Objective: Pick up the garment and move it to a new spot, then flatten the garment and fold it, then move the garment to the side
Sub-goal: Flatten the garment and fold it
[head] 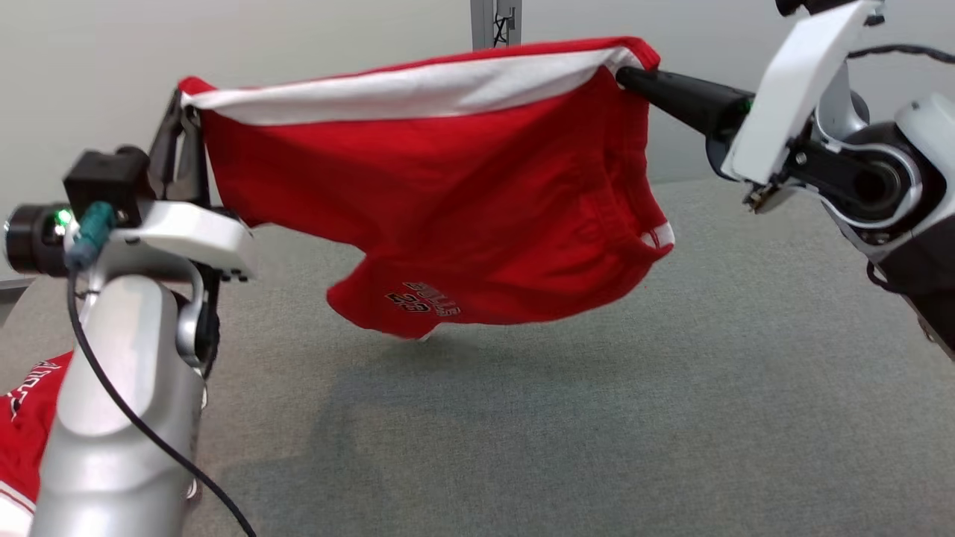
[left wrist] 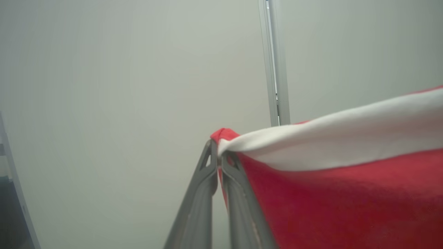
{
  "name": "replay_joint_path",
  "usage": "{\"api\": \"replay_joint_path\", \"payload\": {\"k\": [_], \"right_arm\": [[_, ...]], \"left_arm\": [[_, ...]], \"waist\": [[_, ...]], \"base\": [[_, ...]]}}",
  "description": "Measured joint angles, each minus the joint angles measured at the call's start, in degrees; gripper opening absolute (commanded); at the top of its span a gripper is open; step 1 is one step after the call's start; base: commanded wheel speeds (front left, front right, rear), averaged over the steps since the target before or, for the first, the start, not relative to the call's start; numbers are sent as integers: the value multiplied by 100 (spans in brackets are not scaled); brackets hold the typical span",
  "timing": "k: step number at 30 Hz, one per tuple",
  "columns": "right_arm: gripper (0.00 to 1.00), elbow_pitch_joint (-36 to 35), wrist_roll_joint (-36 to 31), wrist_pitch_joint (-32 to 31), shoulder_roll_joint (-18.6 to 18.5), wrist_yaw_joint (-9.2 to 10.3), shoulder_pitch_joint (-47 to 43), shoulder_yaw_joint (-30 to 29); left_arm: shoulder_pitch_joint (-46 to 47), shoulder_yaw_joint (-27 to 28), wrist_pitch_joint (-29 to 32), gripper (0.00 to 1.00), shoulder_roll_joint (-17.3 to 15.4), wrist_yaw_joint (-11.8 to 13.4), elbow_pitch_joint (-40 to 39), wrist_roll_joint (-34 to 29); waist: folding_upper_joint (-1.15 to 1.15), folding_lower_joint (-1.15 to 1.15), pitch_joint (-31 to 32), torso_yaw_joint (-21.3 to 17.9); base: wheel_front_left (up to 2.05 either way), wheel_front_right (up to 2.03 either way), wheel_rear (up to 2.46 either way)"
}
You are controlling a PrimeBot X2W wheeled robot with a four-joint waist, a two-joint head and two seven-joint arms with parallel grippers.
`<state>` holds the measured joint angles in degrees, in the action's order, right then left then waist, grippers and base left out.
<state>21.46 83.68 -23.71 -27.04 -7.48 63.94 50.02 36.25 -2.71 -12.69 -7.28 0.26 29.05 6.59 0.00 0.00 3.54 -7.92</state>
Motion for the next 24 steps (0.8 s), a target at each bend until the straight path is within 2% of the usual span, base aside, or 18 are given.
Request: {"api": "replay_joint_path", "payload": {"k": [9, 24], "right_arm": [[0, 671, -19, -103, 348, -1, 546, 180], [0, 1447, 370, -32, 523, -1, 816, 26]], "left_arm": [[715, -67, 401, 0, -256, -130, 531, 22], [1088, -282, 537, 0, -208, -188, 1007, 52]], "waist": [[0, 0, 40, 83], [0, 0, -316, 135]], "base": [[0, 0, 0], [0, 0, 0]]}}
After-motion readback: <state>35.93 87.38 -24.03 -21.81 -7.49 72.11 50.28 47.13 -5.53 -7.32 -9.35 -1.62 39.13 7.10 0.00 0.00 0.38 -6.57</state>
